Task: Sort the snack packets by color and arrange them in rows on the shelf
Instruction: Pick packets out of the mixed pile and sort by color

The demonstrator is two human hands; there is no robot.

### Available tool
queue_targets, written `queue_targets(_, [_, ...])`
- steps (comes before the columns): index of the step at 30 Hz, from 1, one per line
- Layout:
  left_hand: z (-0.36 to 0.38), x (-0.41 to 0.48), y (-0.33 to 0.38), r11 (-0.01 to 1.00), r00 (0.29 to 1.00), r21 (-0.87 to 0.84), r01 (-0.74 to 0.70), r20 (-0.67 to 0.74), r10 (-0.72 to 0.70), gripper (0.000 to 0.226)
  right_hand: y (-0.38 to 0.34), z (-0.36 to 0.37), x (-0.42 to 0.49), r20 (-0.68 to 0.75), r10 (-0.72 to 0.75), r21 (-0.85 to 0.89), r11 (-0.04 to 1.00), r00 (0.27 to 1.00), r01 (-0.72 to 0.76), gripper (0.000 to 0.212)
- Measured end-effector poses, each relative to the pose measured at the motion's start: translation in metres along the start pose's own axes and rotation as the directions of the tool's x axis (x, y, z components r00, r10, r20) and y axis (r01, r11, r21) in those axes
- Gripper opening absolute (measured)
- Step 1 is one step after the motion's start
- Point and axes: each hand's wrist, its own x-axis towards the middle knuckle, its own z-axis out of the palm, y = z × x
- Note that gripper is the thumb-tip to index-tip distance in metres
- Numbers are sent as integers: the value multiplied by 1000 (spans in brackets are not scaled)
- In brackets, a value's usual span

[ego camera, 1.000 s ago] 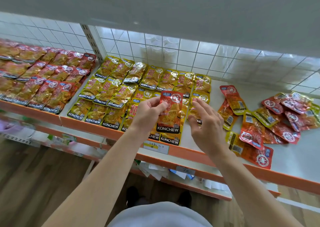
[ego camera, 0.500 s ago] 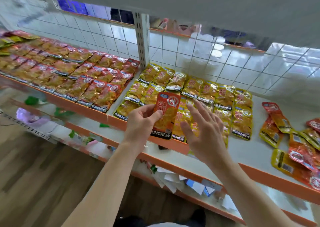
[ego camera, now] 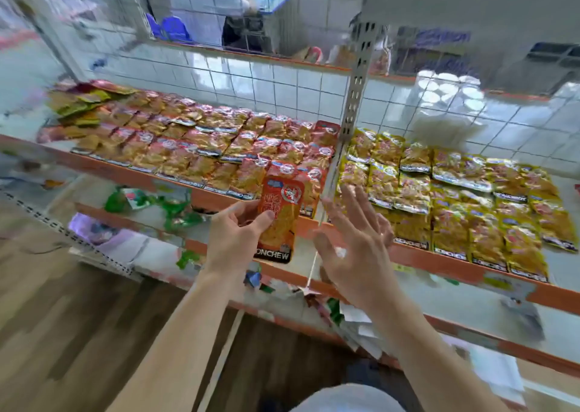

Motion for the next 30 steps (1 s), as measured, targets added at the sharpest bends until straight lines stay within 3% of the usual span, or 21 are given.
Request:
queue_targets(11, [-57,56,5,999,997,-20,-31,-73,30,12,-43,59,52,111,-44,4,999,993,44,61])
queue_targets(18, [-86,121,11,993,992,118,-27,-119,41,13,-55,103,99,178,-34,9,999,984,33,63])
queue_targets(23, [-86,163,10,971,996,239,-28,-78,47,13,-52,122,122,169,0,-48,999,986,8,65])
queue_targets(27, [-87,195,1,883,978,426,-197,25,206,37,-48,145,127,117,25,-132,991,993,-9,63])
queue_targets(30, [-91,212,-13,672,873,580,-460,161,459,47,-48,160,127,68,41,-207,978,997,-26,61])
